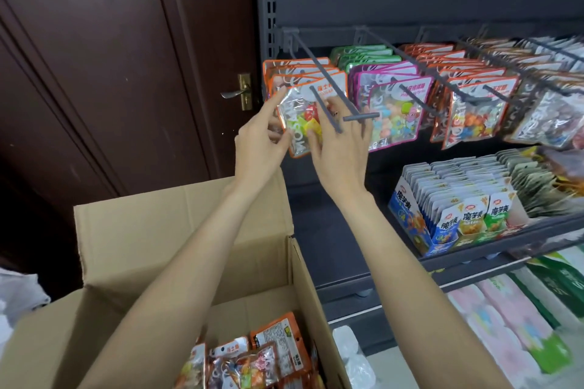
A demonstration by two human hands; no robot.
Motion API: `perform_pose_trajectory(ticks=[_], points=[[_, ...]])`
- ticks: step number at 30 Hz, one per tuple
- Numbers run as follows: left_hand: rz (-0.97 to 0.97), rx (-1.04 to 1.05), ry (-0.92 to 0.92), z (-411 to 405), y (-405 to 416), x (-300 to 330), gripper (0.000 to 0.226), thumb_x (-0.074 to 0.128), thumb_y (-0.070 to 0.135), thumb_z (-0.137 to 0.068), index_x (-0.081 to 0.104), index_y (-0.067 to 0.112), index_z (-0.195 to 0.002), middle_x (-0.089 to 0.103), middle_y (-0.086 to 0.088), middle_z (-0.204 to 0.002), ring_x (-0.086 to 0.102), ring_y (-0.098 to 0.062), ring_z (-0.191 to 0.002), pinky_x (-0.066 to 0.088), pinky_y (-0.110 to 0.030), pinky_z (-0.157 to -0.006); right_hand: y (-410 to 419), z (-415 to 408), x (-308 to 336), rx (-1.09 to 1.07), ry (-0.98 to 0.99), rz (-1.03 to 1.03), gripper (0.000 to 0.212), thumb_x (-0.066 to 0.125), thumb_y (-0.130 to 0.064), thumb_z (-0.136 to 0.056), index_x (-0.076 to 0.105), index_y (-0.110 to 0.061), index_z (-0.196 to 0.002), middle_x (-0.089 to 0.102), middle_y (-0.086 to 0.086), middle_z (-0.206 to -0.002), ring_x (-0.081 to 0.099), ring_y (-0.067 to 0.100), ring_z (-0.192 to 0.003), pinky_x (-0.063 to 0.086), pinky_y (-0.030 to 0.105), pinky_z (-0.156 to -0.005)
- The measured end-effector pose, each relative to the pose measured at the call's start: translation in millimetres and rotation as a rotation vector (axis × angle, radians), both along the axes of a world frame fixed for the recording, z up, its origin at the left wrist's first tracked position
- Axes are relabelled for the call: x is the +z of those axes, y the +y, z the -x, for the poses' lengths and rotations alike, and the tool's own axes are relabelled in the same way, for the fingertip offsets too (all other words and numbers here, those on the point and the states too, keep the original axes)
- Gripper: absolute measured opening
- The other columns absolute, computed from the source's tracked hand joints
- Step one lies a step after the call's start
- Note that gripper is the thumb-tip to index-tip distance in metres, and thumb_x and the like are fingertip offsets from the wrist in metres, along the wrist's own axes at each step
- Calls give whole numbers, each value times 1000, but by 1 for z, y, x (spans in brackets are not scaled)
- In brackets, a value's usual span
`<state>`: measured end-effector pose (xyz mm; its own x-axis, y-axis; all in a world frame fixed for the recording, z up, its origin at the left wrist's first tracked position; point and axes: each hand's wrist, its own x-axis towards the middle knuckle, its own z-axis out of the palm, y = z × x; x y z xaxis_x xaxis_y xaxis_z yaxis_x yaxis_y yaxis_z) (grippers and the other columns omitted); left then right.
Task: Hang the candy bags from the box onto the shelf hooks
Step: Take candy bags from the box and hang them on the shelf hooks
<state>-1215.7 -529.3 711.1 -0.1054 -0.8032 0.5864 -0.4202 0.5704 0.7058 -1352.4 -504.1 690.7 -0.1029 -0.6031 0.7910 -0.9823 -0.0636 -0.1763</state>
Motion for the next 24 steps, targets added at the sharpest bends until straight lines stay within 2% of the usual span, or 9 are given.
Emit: perform_pose_trajectory(ticks=[2,4,6,9,13,16,19,21,24], points=[[5,25,0,2,-12,0,68,67,10,-85,42,33,-143,60,2,-84,62,-12,-69,46,-9,-71,-12,-4,0,19,1,-51,45,54,-28,-95,51,-9,-136,48,17,-142,40,33,-136,30,58,-110],[-4,48,-34,4,-20,-1,70,66,11,-86,37,34,-145,62,2,-90,63,-10,-73,38,-2,-68,-20,-7,1,75,-44,-116,55,48,-32,-97,37,-8,-146,36,17,-152,27,32,-144,24,57,-114],[-22,36,-69,2,-21,-3,72,64,10,-87,32,35,-148,63,1,-101,63,-6,-80,38,-3,-72,-23,-8,-3,132,-74,-164,60,45,-34,-99,28,-7,-150,27,16,-156,17,31,-147,16,52,-119],[-31,-48,-79,-7,-10,-9,73,61,6,-88,29,31,-149,59,2,-118,62,-3,-93,50,-16,-79,-15,-8,-9,197,-102,-218,63,45,-35,-101,19,-8,-153,23,11,-159,14,28,-148,12,45,-121],[-52,-69,-69,-28,18,-22,67,60,2,-89,36,29,-146,51,7,-128,55,-3,-107,50,-10,-81,15,-10,-27,246,-93,-212,60,46,-30,-101,21,-11,-153,15,9,-161,10,25,-149,10,42,-122],[-8,-15,20,-54,49,-39,45,60,7,-90,53,23,-131,61,7,-110,57,-3,-96,49,-15,-81,46,-19,-44,307,-140,-201,49,50,-22,-99,39,-11,-146,30,10,-156,21,25,-146,21,41,-118],[10,39,30,-94,87,-75,22,57,15,-93,62,16,-114,59,15,-89,56,1,-85,43,-14,-81,80,-34,-65,412,-167,-309,34,47,-21,-98,60,-11,-128,55,8,-135,47,25,-126,42,39,-102],[-3,87,-58,-125,112,-111,21,53,22,-93,66,12,-107,61,10,-86,56,-3,-83,43,-17,-82,99,-45,-75,506,-152,-500,32,44,-26,-99,65,-14,-120,64,3,-121,58,23,-110,51,39,-89],[-190,31,-278,-173,130,-172,28,50,28,-89,65,16,-110,63,8,-92,54,-6,-88,42,-21,-83,112,-66,-96,640,-93,-902,30,46,-30,-102,62,-22,-126,65,-4,-123,61,14,-109,50,32,-90]])
